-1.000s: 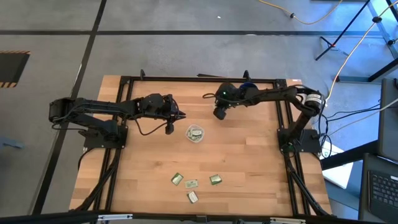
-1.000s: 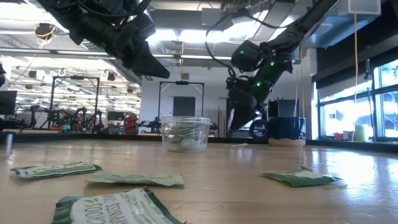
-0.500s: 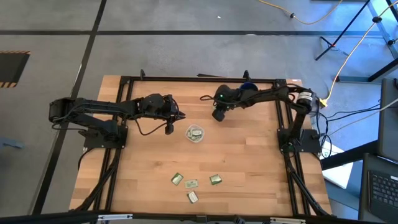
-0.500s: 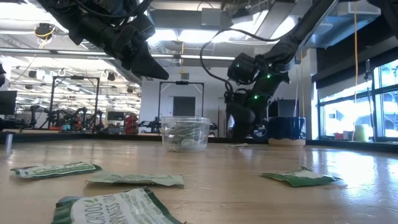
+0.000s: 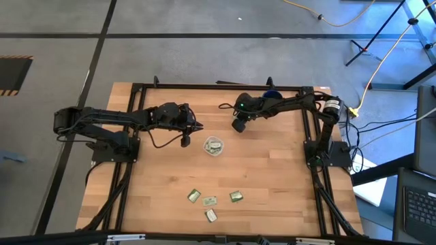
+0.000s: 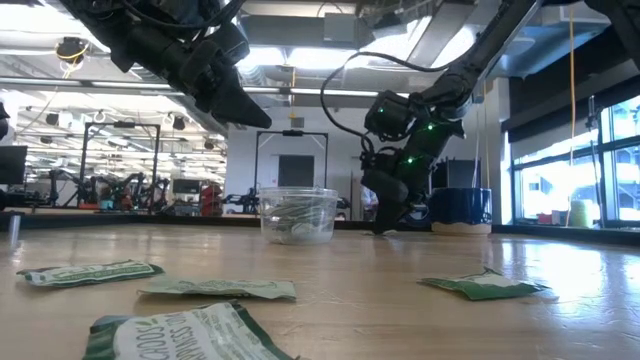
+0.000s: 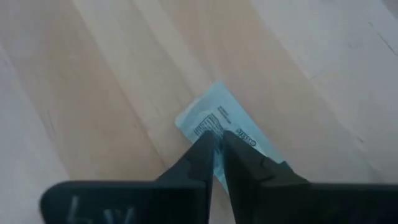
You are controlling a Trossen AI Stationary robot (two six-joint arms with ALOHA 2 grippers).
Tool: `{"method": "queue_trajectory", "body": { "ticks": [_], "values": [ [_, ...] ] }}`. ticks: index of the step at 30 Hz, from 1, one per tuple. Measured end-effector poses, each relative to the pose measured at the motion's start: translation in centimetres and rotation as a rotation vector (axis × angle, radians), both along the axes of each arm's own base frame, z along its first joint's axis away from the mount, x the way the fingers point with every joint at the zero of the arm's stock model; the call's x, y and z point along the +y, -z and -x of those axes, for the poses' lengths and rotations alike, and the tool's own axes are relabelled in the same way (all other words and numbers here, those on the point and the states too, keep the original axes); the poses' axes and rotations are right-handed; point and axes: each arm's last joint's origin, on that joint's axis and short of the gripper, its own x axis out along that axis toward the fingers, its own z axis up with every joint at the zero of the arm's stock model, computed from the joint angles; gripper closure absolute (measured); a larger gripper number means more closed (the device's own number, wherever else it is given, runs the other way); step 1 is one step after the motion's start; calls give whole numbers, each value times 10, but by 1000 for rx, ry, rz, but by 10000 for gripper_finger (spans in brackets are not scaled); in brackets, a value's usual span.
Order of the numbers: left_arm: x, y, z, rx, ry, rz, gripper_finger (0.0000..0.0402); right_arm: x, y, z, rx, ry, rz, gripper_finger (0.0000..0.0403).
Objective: Pick and place Stevia / Truvia into bins
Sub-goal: Put the top light green stevia packet into the container
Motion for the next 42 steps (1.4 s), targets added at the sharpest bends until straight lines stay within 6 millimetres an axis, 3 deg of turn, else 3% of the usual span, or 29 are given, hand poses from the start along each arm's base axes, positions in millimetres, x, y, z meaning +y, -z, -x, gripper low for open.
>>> {"method": "queue_trajectory", "body": {
  "ticks": [5, 15, 21, 34, 38, 42],
  "values": [
    [0, 0, 0, 0, 0, 0, 348, 0, 0, 0, 6, -2, 1, 397],
    [0, 0, 0, 0, 0, 0, 352, 7, -9, 0, 15, -45, 8, 399],
    [0, 0, 0, 3, 10, -18, 348, 36, -37, -12, -67, -159, 60, 401],
    [-4, 0, -1, 4, 40, -29, 349, 130, -72, -44, -269, -528, 135, 401],
    [-7, 0, -2, 4, 52, -30, 348, 145, -83, -52, -306, -586, 150, 401],
    [-10, 0, -2, 4, 63, -29, 350, 148, -86, -53, -314, -591, 151, 401]
  ]
}}
